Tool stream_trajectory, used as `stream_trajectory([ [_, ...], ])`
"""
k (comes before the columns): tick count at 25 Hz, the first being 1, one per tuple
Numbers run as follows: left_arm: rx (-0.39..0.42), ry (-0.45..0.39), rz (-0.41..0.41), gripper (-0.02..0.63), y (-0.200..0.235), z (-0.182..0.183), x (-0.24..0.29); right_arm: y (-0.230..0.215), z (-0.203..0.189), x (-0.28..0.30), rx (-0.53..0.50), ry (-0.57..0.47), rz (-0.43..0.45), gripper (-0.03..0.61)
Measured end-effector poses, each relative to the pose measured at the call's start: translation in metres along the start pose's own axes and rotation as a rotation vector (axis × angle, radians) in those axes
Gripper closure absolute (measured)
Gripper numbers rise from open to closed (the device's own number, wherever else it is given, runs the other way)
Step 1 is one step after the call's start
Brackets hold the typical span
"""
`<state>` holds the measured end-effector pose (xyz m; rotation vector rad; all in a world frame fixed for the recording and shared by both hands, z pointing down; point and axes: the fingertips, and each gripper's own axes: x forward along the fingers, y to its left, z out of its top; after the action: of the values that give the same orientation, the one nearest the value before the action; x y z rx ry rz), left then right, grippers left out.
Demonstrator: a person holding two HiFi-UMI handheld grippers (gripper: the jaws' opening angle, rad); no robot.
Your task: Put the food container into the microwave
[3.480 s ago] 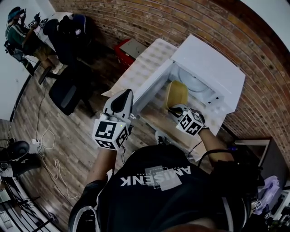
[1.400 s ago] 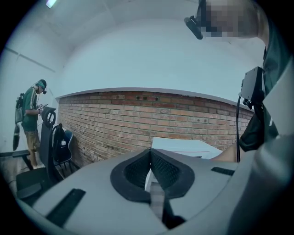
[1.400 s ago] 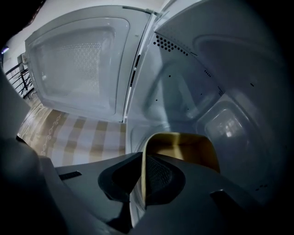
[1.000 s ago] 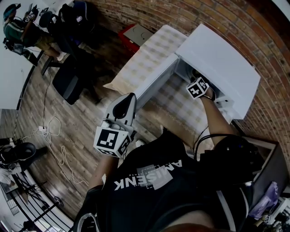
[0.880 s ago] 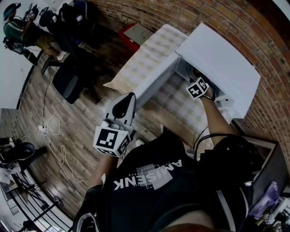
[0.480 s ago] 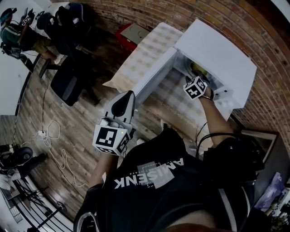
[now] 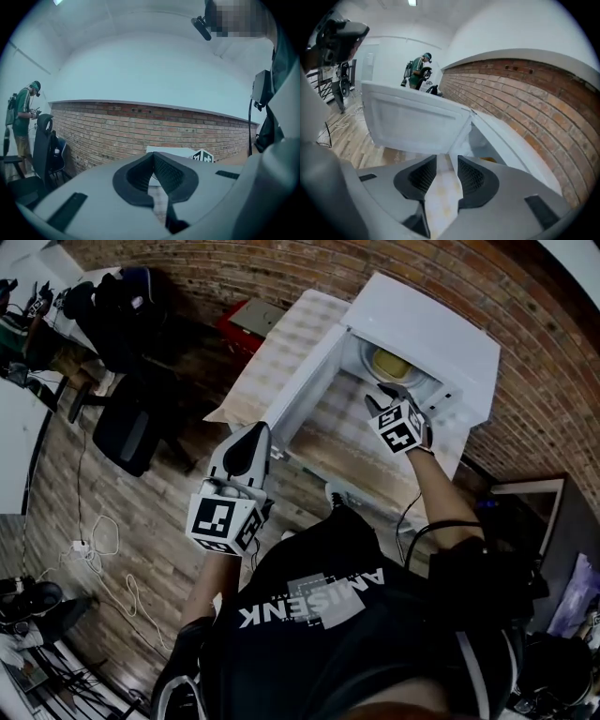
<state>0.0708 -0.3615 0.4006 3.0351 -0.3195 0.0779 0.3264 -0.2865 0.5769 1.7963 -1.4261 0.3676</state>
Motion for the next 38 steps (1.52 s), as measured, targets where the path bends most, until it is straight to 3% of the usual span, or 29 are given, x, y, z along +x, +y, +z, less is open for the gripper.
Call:
stream_trajectory([
  [5, 0.005, -0.011, -0.037, 0.601, -0.001, 0.004, -0.031, 0.017, 0.043, -0.067, 0.082, -0.132, -0.051, 0.449],
  [12, -0.009, -0.056, -0.120, 0.601, -0.012, 0.009, -0.053, 0.031, 0.073, -0.152, 0.194, -0.270, -0.128, 0.497],
  [18, -0.045, -0.075, -0.103, 0.601, -0.014, 0.015, -0.056, 0.020, 0.096, -0.214, 0.275, -0.416, -0.193, 0.517],
  [24, -0.013, -0.096, -0.058, 0.601, -0.024, 0.032, -0.061, 0.007, 0.100, -0.255, 0.331, -0.523, -0.174, 0.528],
  [28, -0.072, -0.109, -0.048, 0.601, -0.029, 0.042, -0.057, -0.006, 0.099, -0.273, 0.370, -0.566, -0.155, 0.530],
  [34, -0.176, -0.123, -0.053, 0.601, -0.053, 0.043, -0.032, -0.031, 0.075, -0.293, 0.307, -0.587, -0.193, 0.535],
  [38, -0.150, -0.122, -0.045, 0.601, -0.067, 0.047, -0.018, -0.042, 0.063, -0.300, 0.315, -0.597, -0.180, 0.537],
])
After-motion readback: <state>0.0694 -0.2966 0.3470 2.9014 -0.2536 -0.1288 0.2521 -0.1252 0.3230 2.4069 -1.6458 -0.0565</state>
